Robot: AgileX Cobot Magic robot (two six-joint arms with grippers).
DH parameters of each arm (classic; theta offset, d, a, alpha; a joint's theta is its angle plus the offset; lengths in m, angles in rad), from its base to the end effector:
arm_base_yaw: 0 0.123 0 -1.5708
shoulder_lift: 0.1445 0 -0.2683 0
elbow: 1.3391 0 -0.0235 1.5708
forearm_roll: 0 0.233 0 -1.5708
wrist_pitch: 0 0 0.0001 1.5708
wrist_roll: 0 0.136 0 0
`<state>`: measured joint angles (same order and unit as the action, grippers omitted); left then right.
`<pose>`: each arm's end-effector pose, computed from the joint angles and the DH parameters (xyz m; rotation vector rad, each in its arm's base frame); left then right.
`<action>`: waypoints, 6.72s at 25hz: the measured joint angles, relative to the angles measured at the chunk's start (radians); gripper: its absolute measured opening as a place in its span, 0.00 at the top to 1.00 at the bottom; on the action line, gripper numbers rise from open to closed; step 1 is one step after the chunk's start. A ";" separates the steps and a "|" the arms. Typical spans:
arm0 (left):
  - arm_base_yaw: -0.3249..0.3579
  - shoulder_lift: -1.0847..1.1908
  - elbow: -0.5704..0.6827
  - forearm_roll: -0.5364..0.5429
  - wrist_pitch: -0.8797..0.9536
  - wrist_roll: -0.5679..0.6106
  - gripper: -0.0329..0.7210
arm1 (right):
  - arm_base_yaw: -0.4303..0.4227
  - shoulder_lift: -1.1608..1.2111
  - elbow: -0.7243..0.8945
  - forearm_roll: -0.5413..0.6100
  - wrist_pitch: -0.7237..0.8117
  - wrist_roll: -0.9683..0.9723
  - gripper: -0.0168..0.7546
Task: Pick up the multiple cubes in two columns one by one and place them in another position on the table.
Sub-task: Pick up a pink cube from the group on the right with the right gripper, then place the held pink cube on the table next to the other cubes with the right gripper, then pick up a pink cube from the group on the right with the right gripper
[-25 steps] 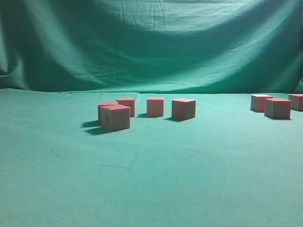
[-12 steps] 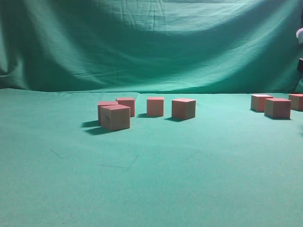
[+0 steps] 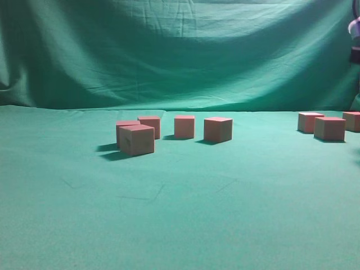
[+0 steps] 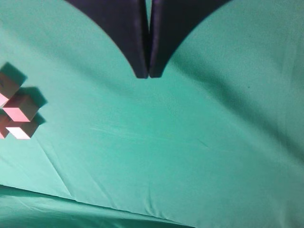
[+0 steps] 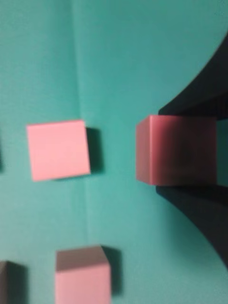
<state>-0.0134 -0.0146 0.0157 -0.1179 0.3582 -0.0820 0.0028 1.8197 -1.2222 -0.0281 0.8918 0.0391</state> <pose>0.0949 -0.0069 0.1649 -0.1361 1.8392 -0.1820 0.3404 -0.0020 0.1435 0.0305 2.9722 -0.0295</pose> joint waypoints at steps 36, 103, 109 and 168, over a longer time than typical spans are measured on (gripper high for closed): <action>0.000 0.000 0.000 0.000 0.000 0.000 0.96 | 0.736 0.065 -0.073 0.146 -0.080 -0.383 0.64; 0.000 0.000 0.000 0.000 0.000 0.000 0.96 | 0.672 -0.071 -0.510 -0.153 0.346 -0.094 0.25; 0.000 0.000 0.000 0.000 0.000 0.000 0.96 | 0.451 -0.166 -0.240 -0.155 0.346 0.003 0.25; 0.000 0.000 0.000 0.000 0.000 0.000 0.96 | 0.230 -0.091 -0.148 -0.073 0.098 0.161 0.64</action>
<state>-0.0134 -0.0146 0.0157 -0.1179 0.3582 -0.0820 0.2324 1.7286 -1.3705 -0.1008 0.9899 0.1997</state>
